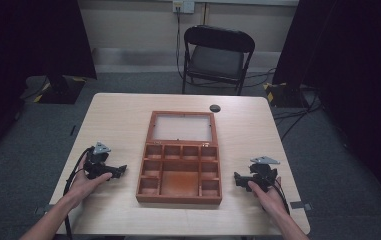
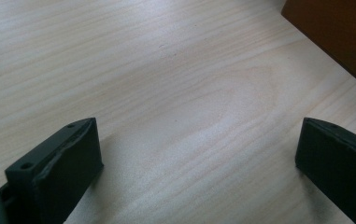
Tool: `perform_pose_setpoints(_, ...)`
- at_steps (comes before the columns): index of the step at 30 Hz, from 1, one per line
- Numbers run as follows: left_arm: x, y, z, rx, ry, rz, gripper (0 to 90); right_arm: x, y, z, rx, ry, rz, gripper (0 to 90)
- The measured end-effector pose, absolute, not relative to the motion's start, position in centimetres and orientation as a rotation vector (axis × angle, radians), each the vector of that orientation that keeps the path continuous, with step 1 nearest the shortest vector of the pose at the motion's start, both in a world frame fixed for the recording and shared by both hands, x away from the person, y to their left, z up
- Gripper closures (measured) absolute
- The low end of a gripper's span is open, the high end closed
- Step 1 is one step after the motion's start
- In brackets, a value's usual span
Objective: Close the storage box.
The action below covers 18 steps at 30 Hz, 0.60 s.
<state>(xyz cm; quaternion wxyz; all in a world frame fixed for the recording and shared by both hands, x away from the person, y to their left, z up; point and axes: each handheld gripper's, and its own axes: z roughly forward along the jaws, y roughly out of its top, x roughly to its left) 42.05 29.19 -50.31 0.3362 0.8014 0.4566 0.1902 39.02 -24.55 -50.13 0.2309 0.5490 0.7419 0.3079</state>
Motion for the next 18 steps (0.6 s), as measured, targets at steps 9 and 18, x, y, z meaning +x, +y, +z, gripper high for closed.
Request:
perform_pose_setpoints(9, 41.8, 29.1, -49.8, 2.080, 1.200, 0.483, 12.5, 39.0, -25.1, -49.7, 1.550, 2.026, 0.838, 10.2)
perform_pose_setpoints(18, 41.7, 28.7, -48.7, 2.045, 1.196, 0.440, 19.2, 39.1, -25.3, -48.6, 1.565, 1.990, 0.889, 16.3)
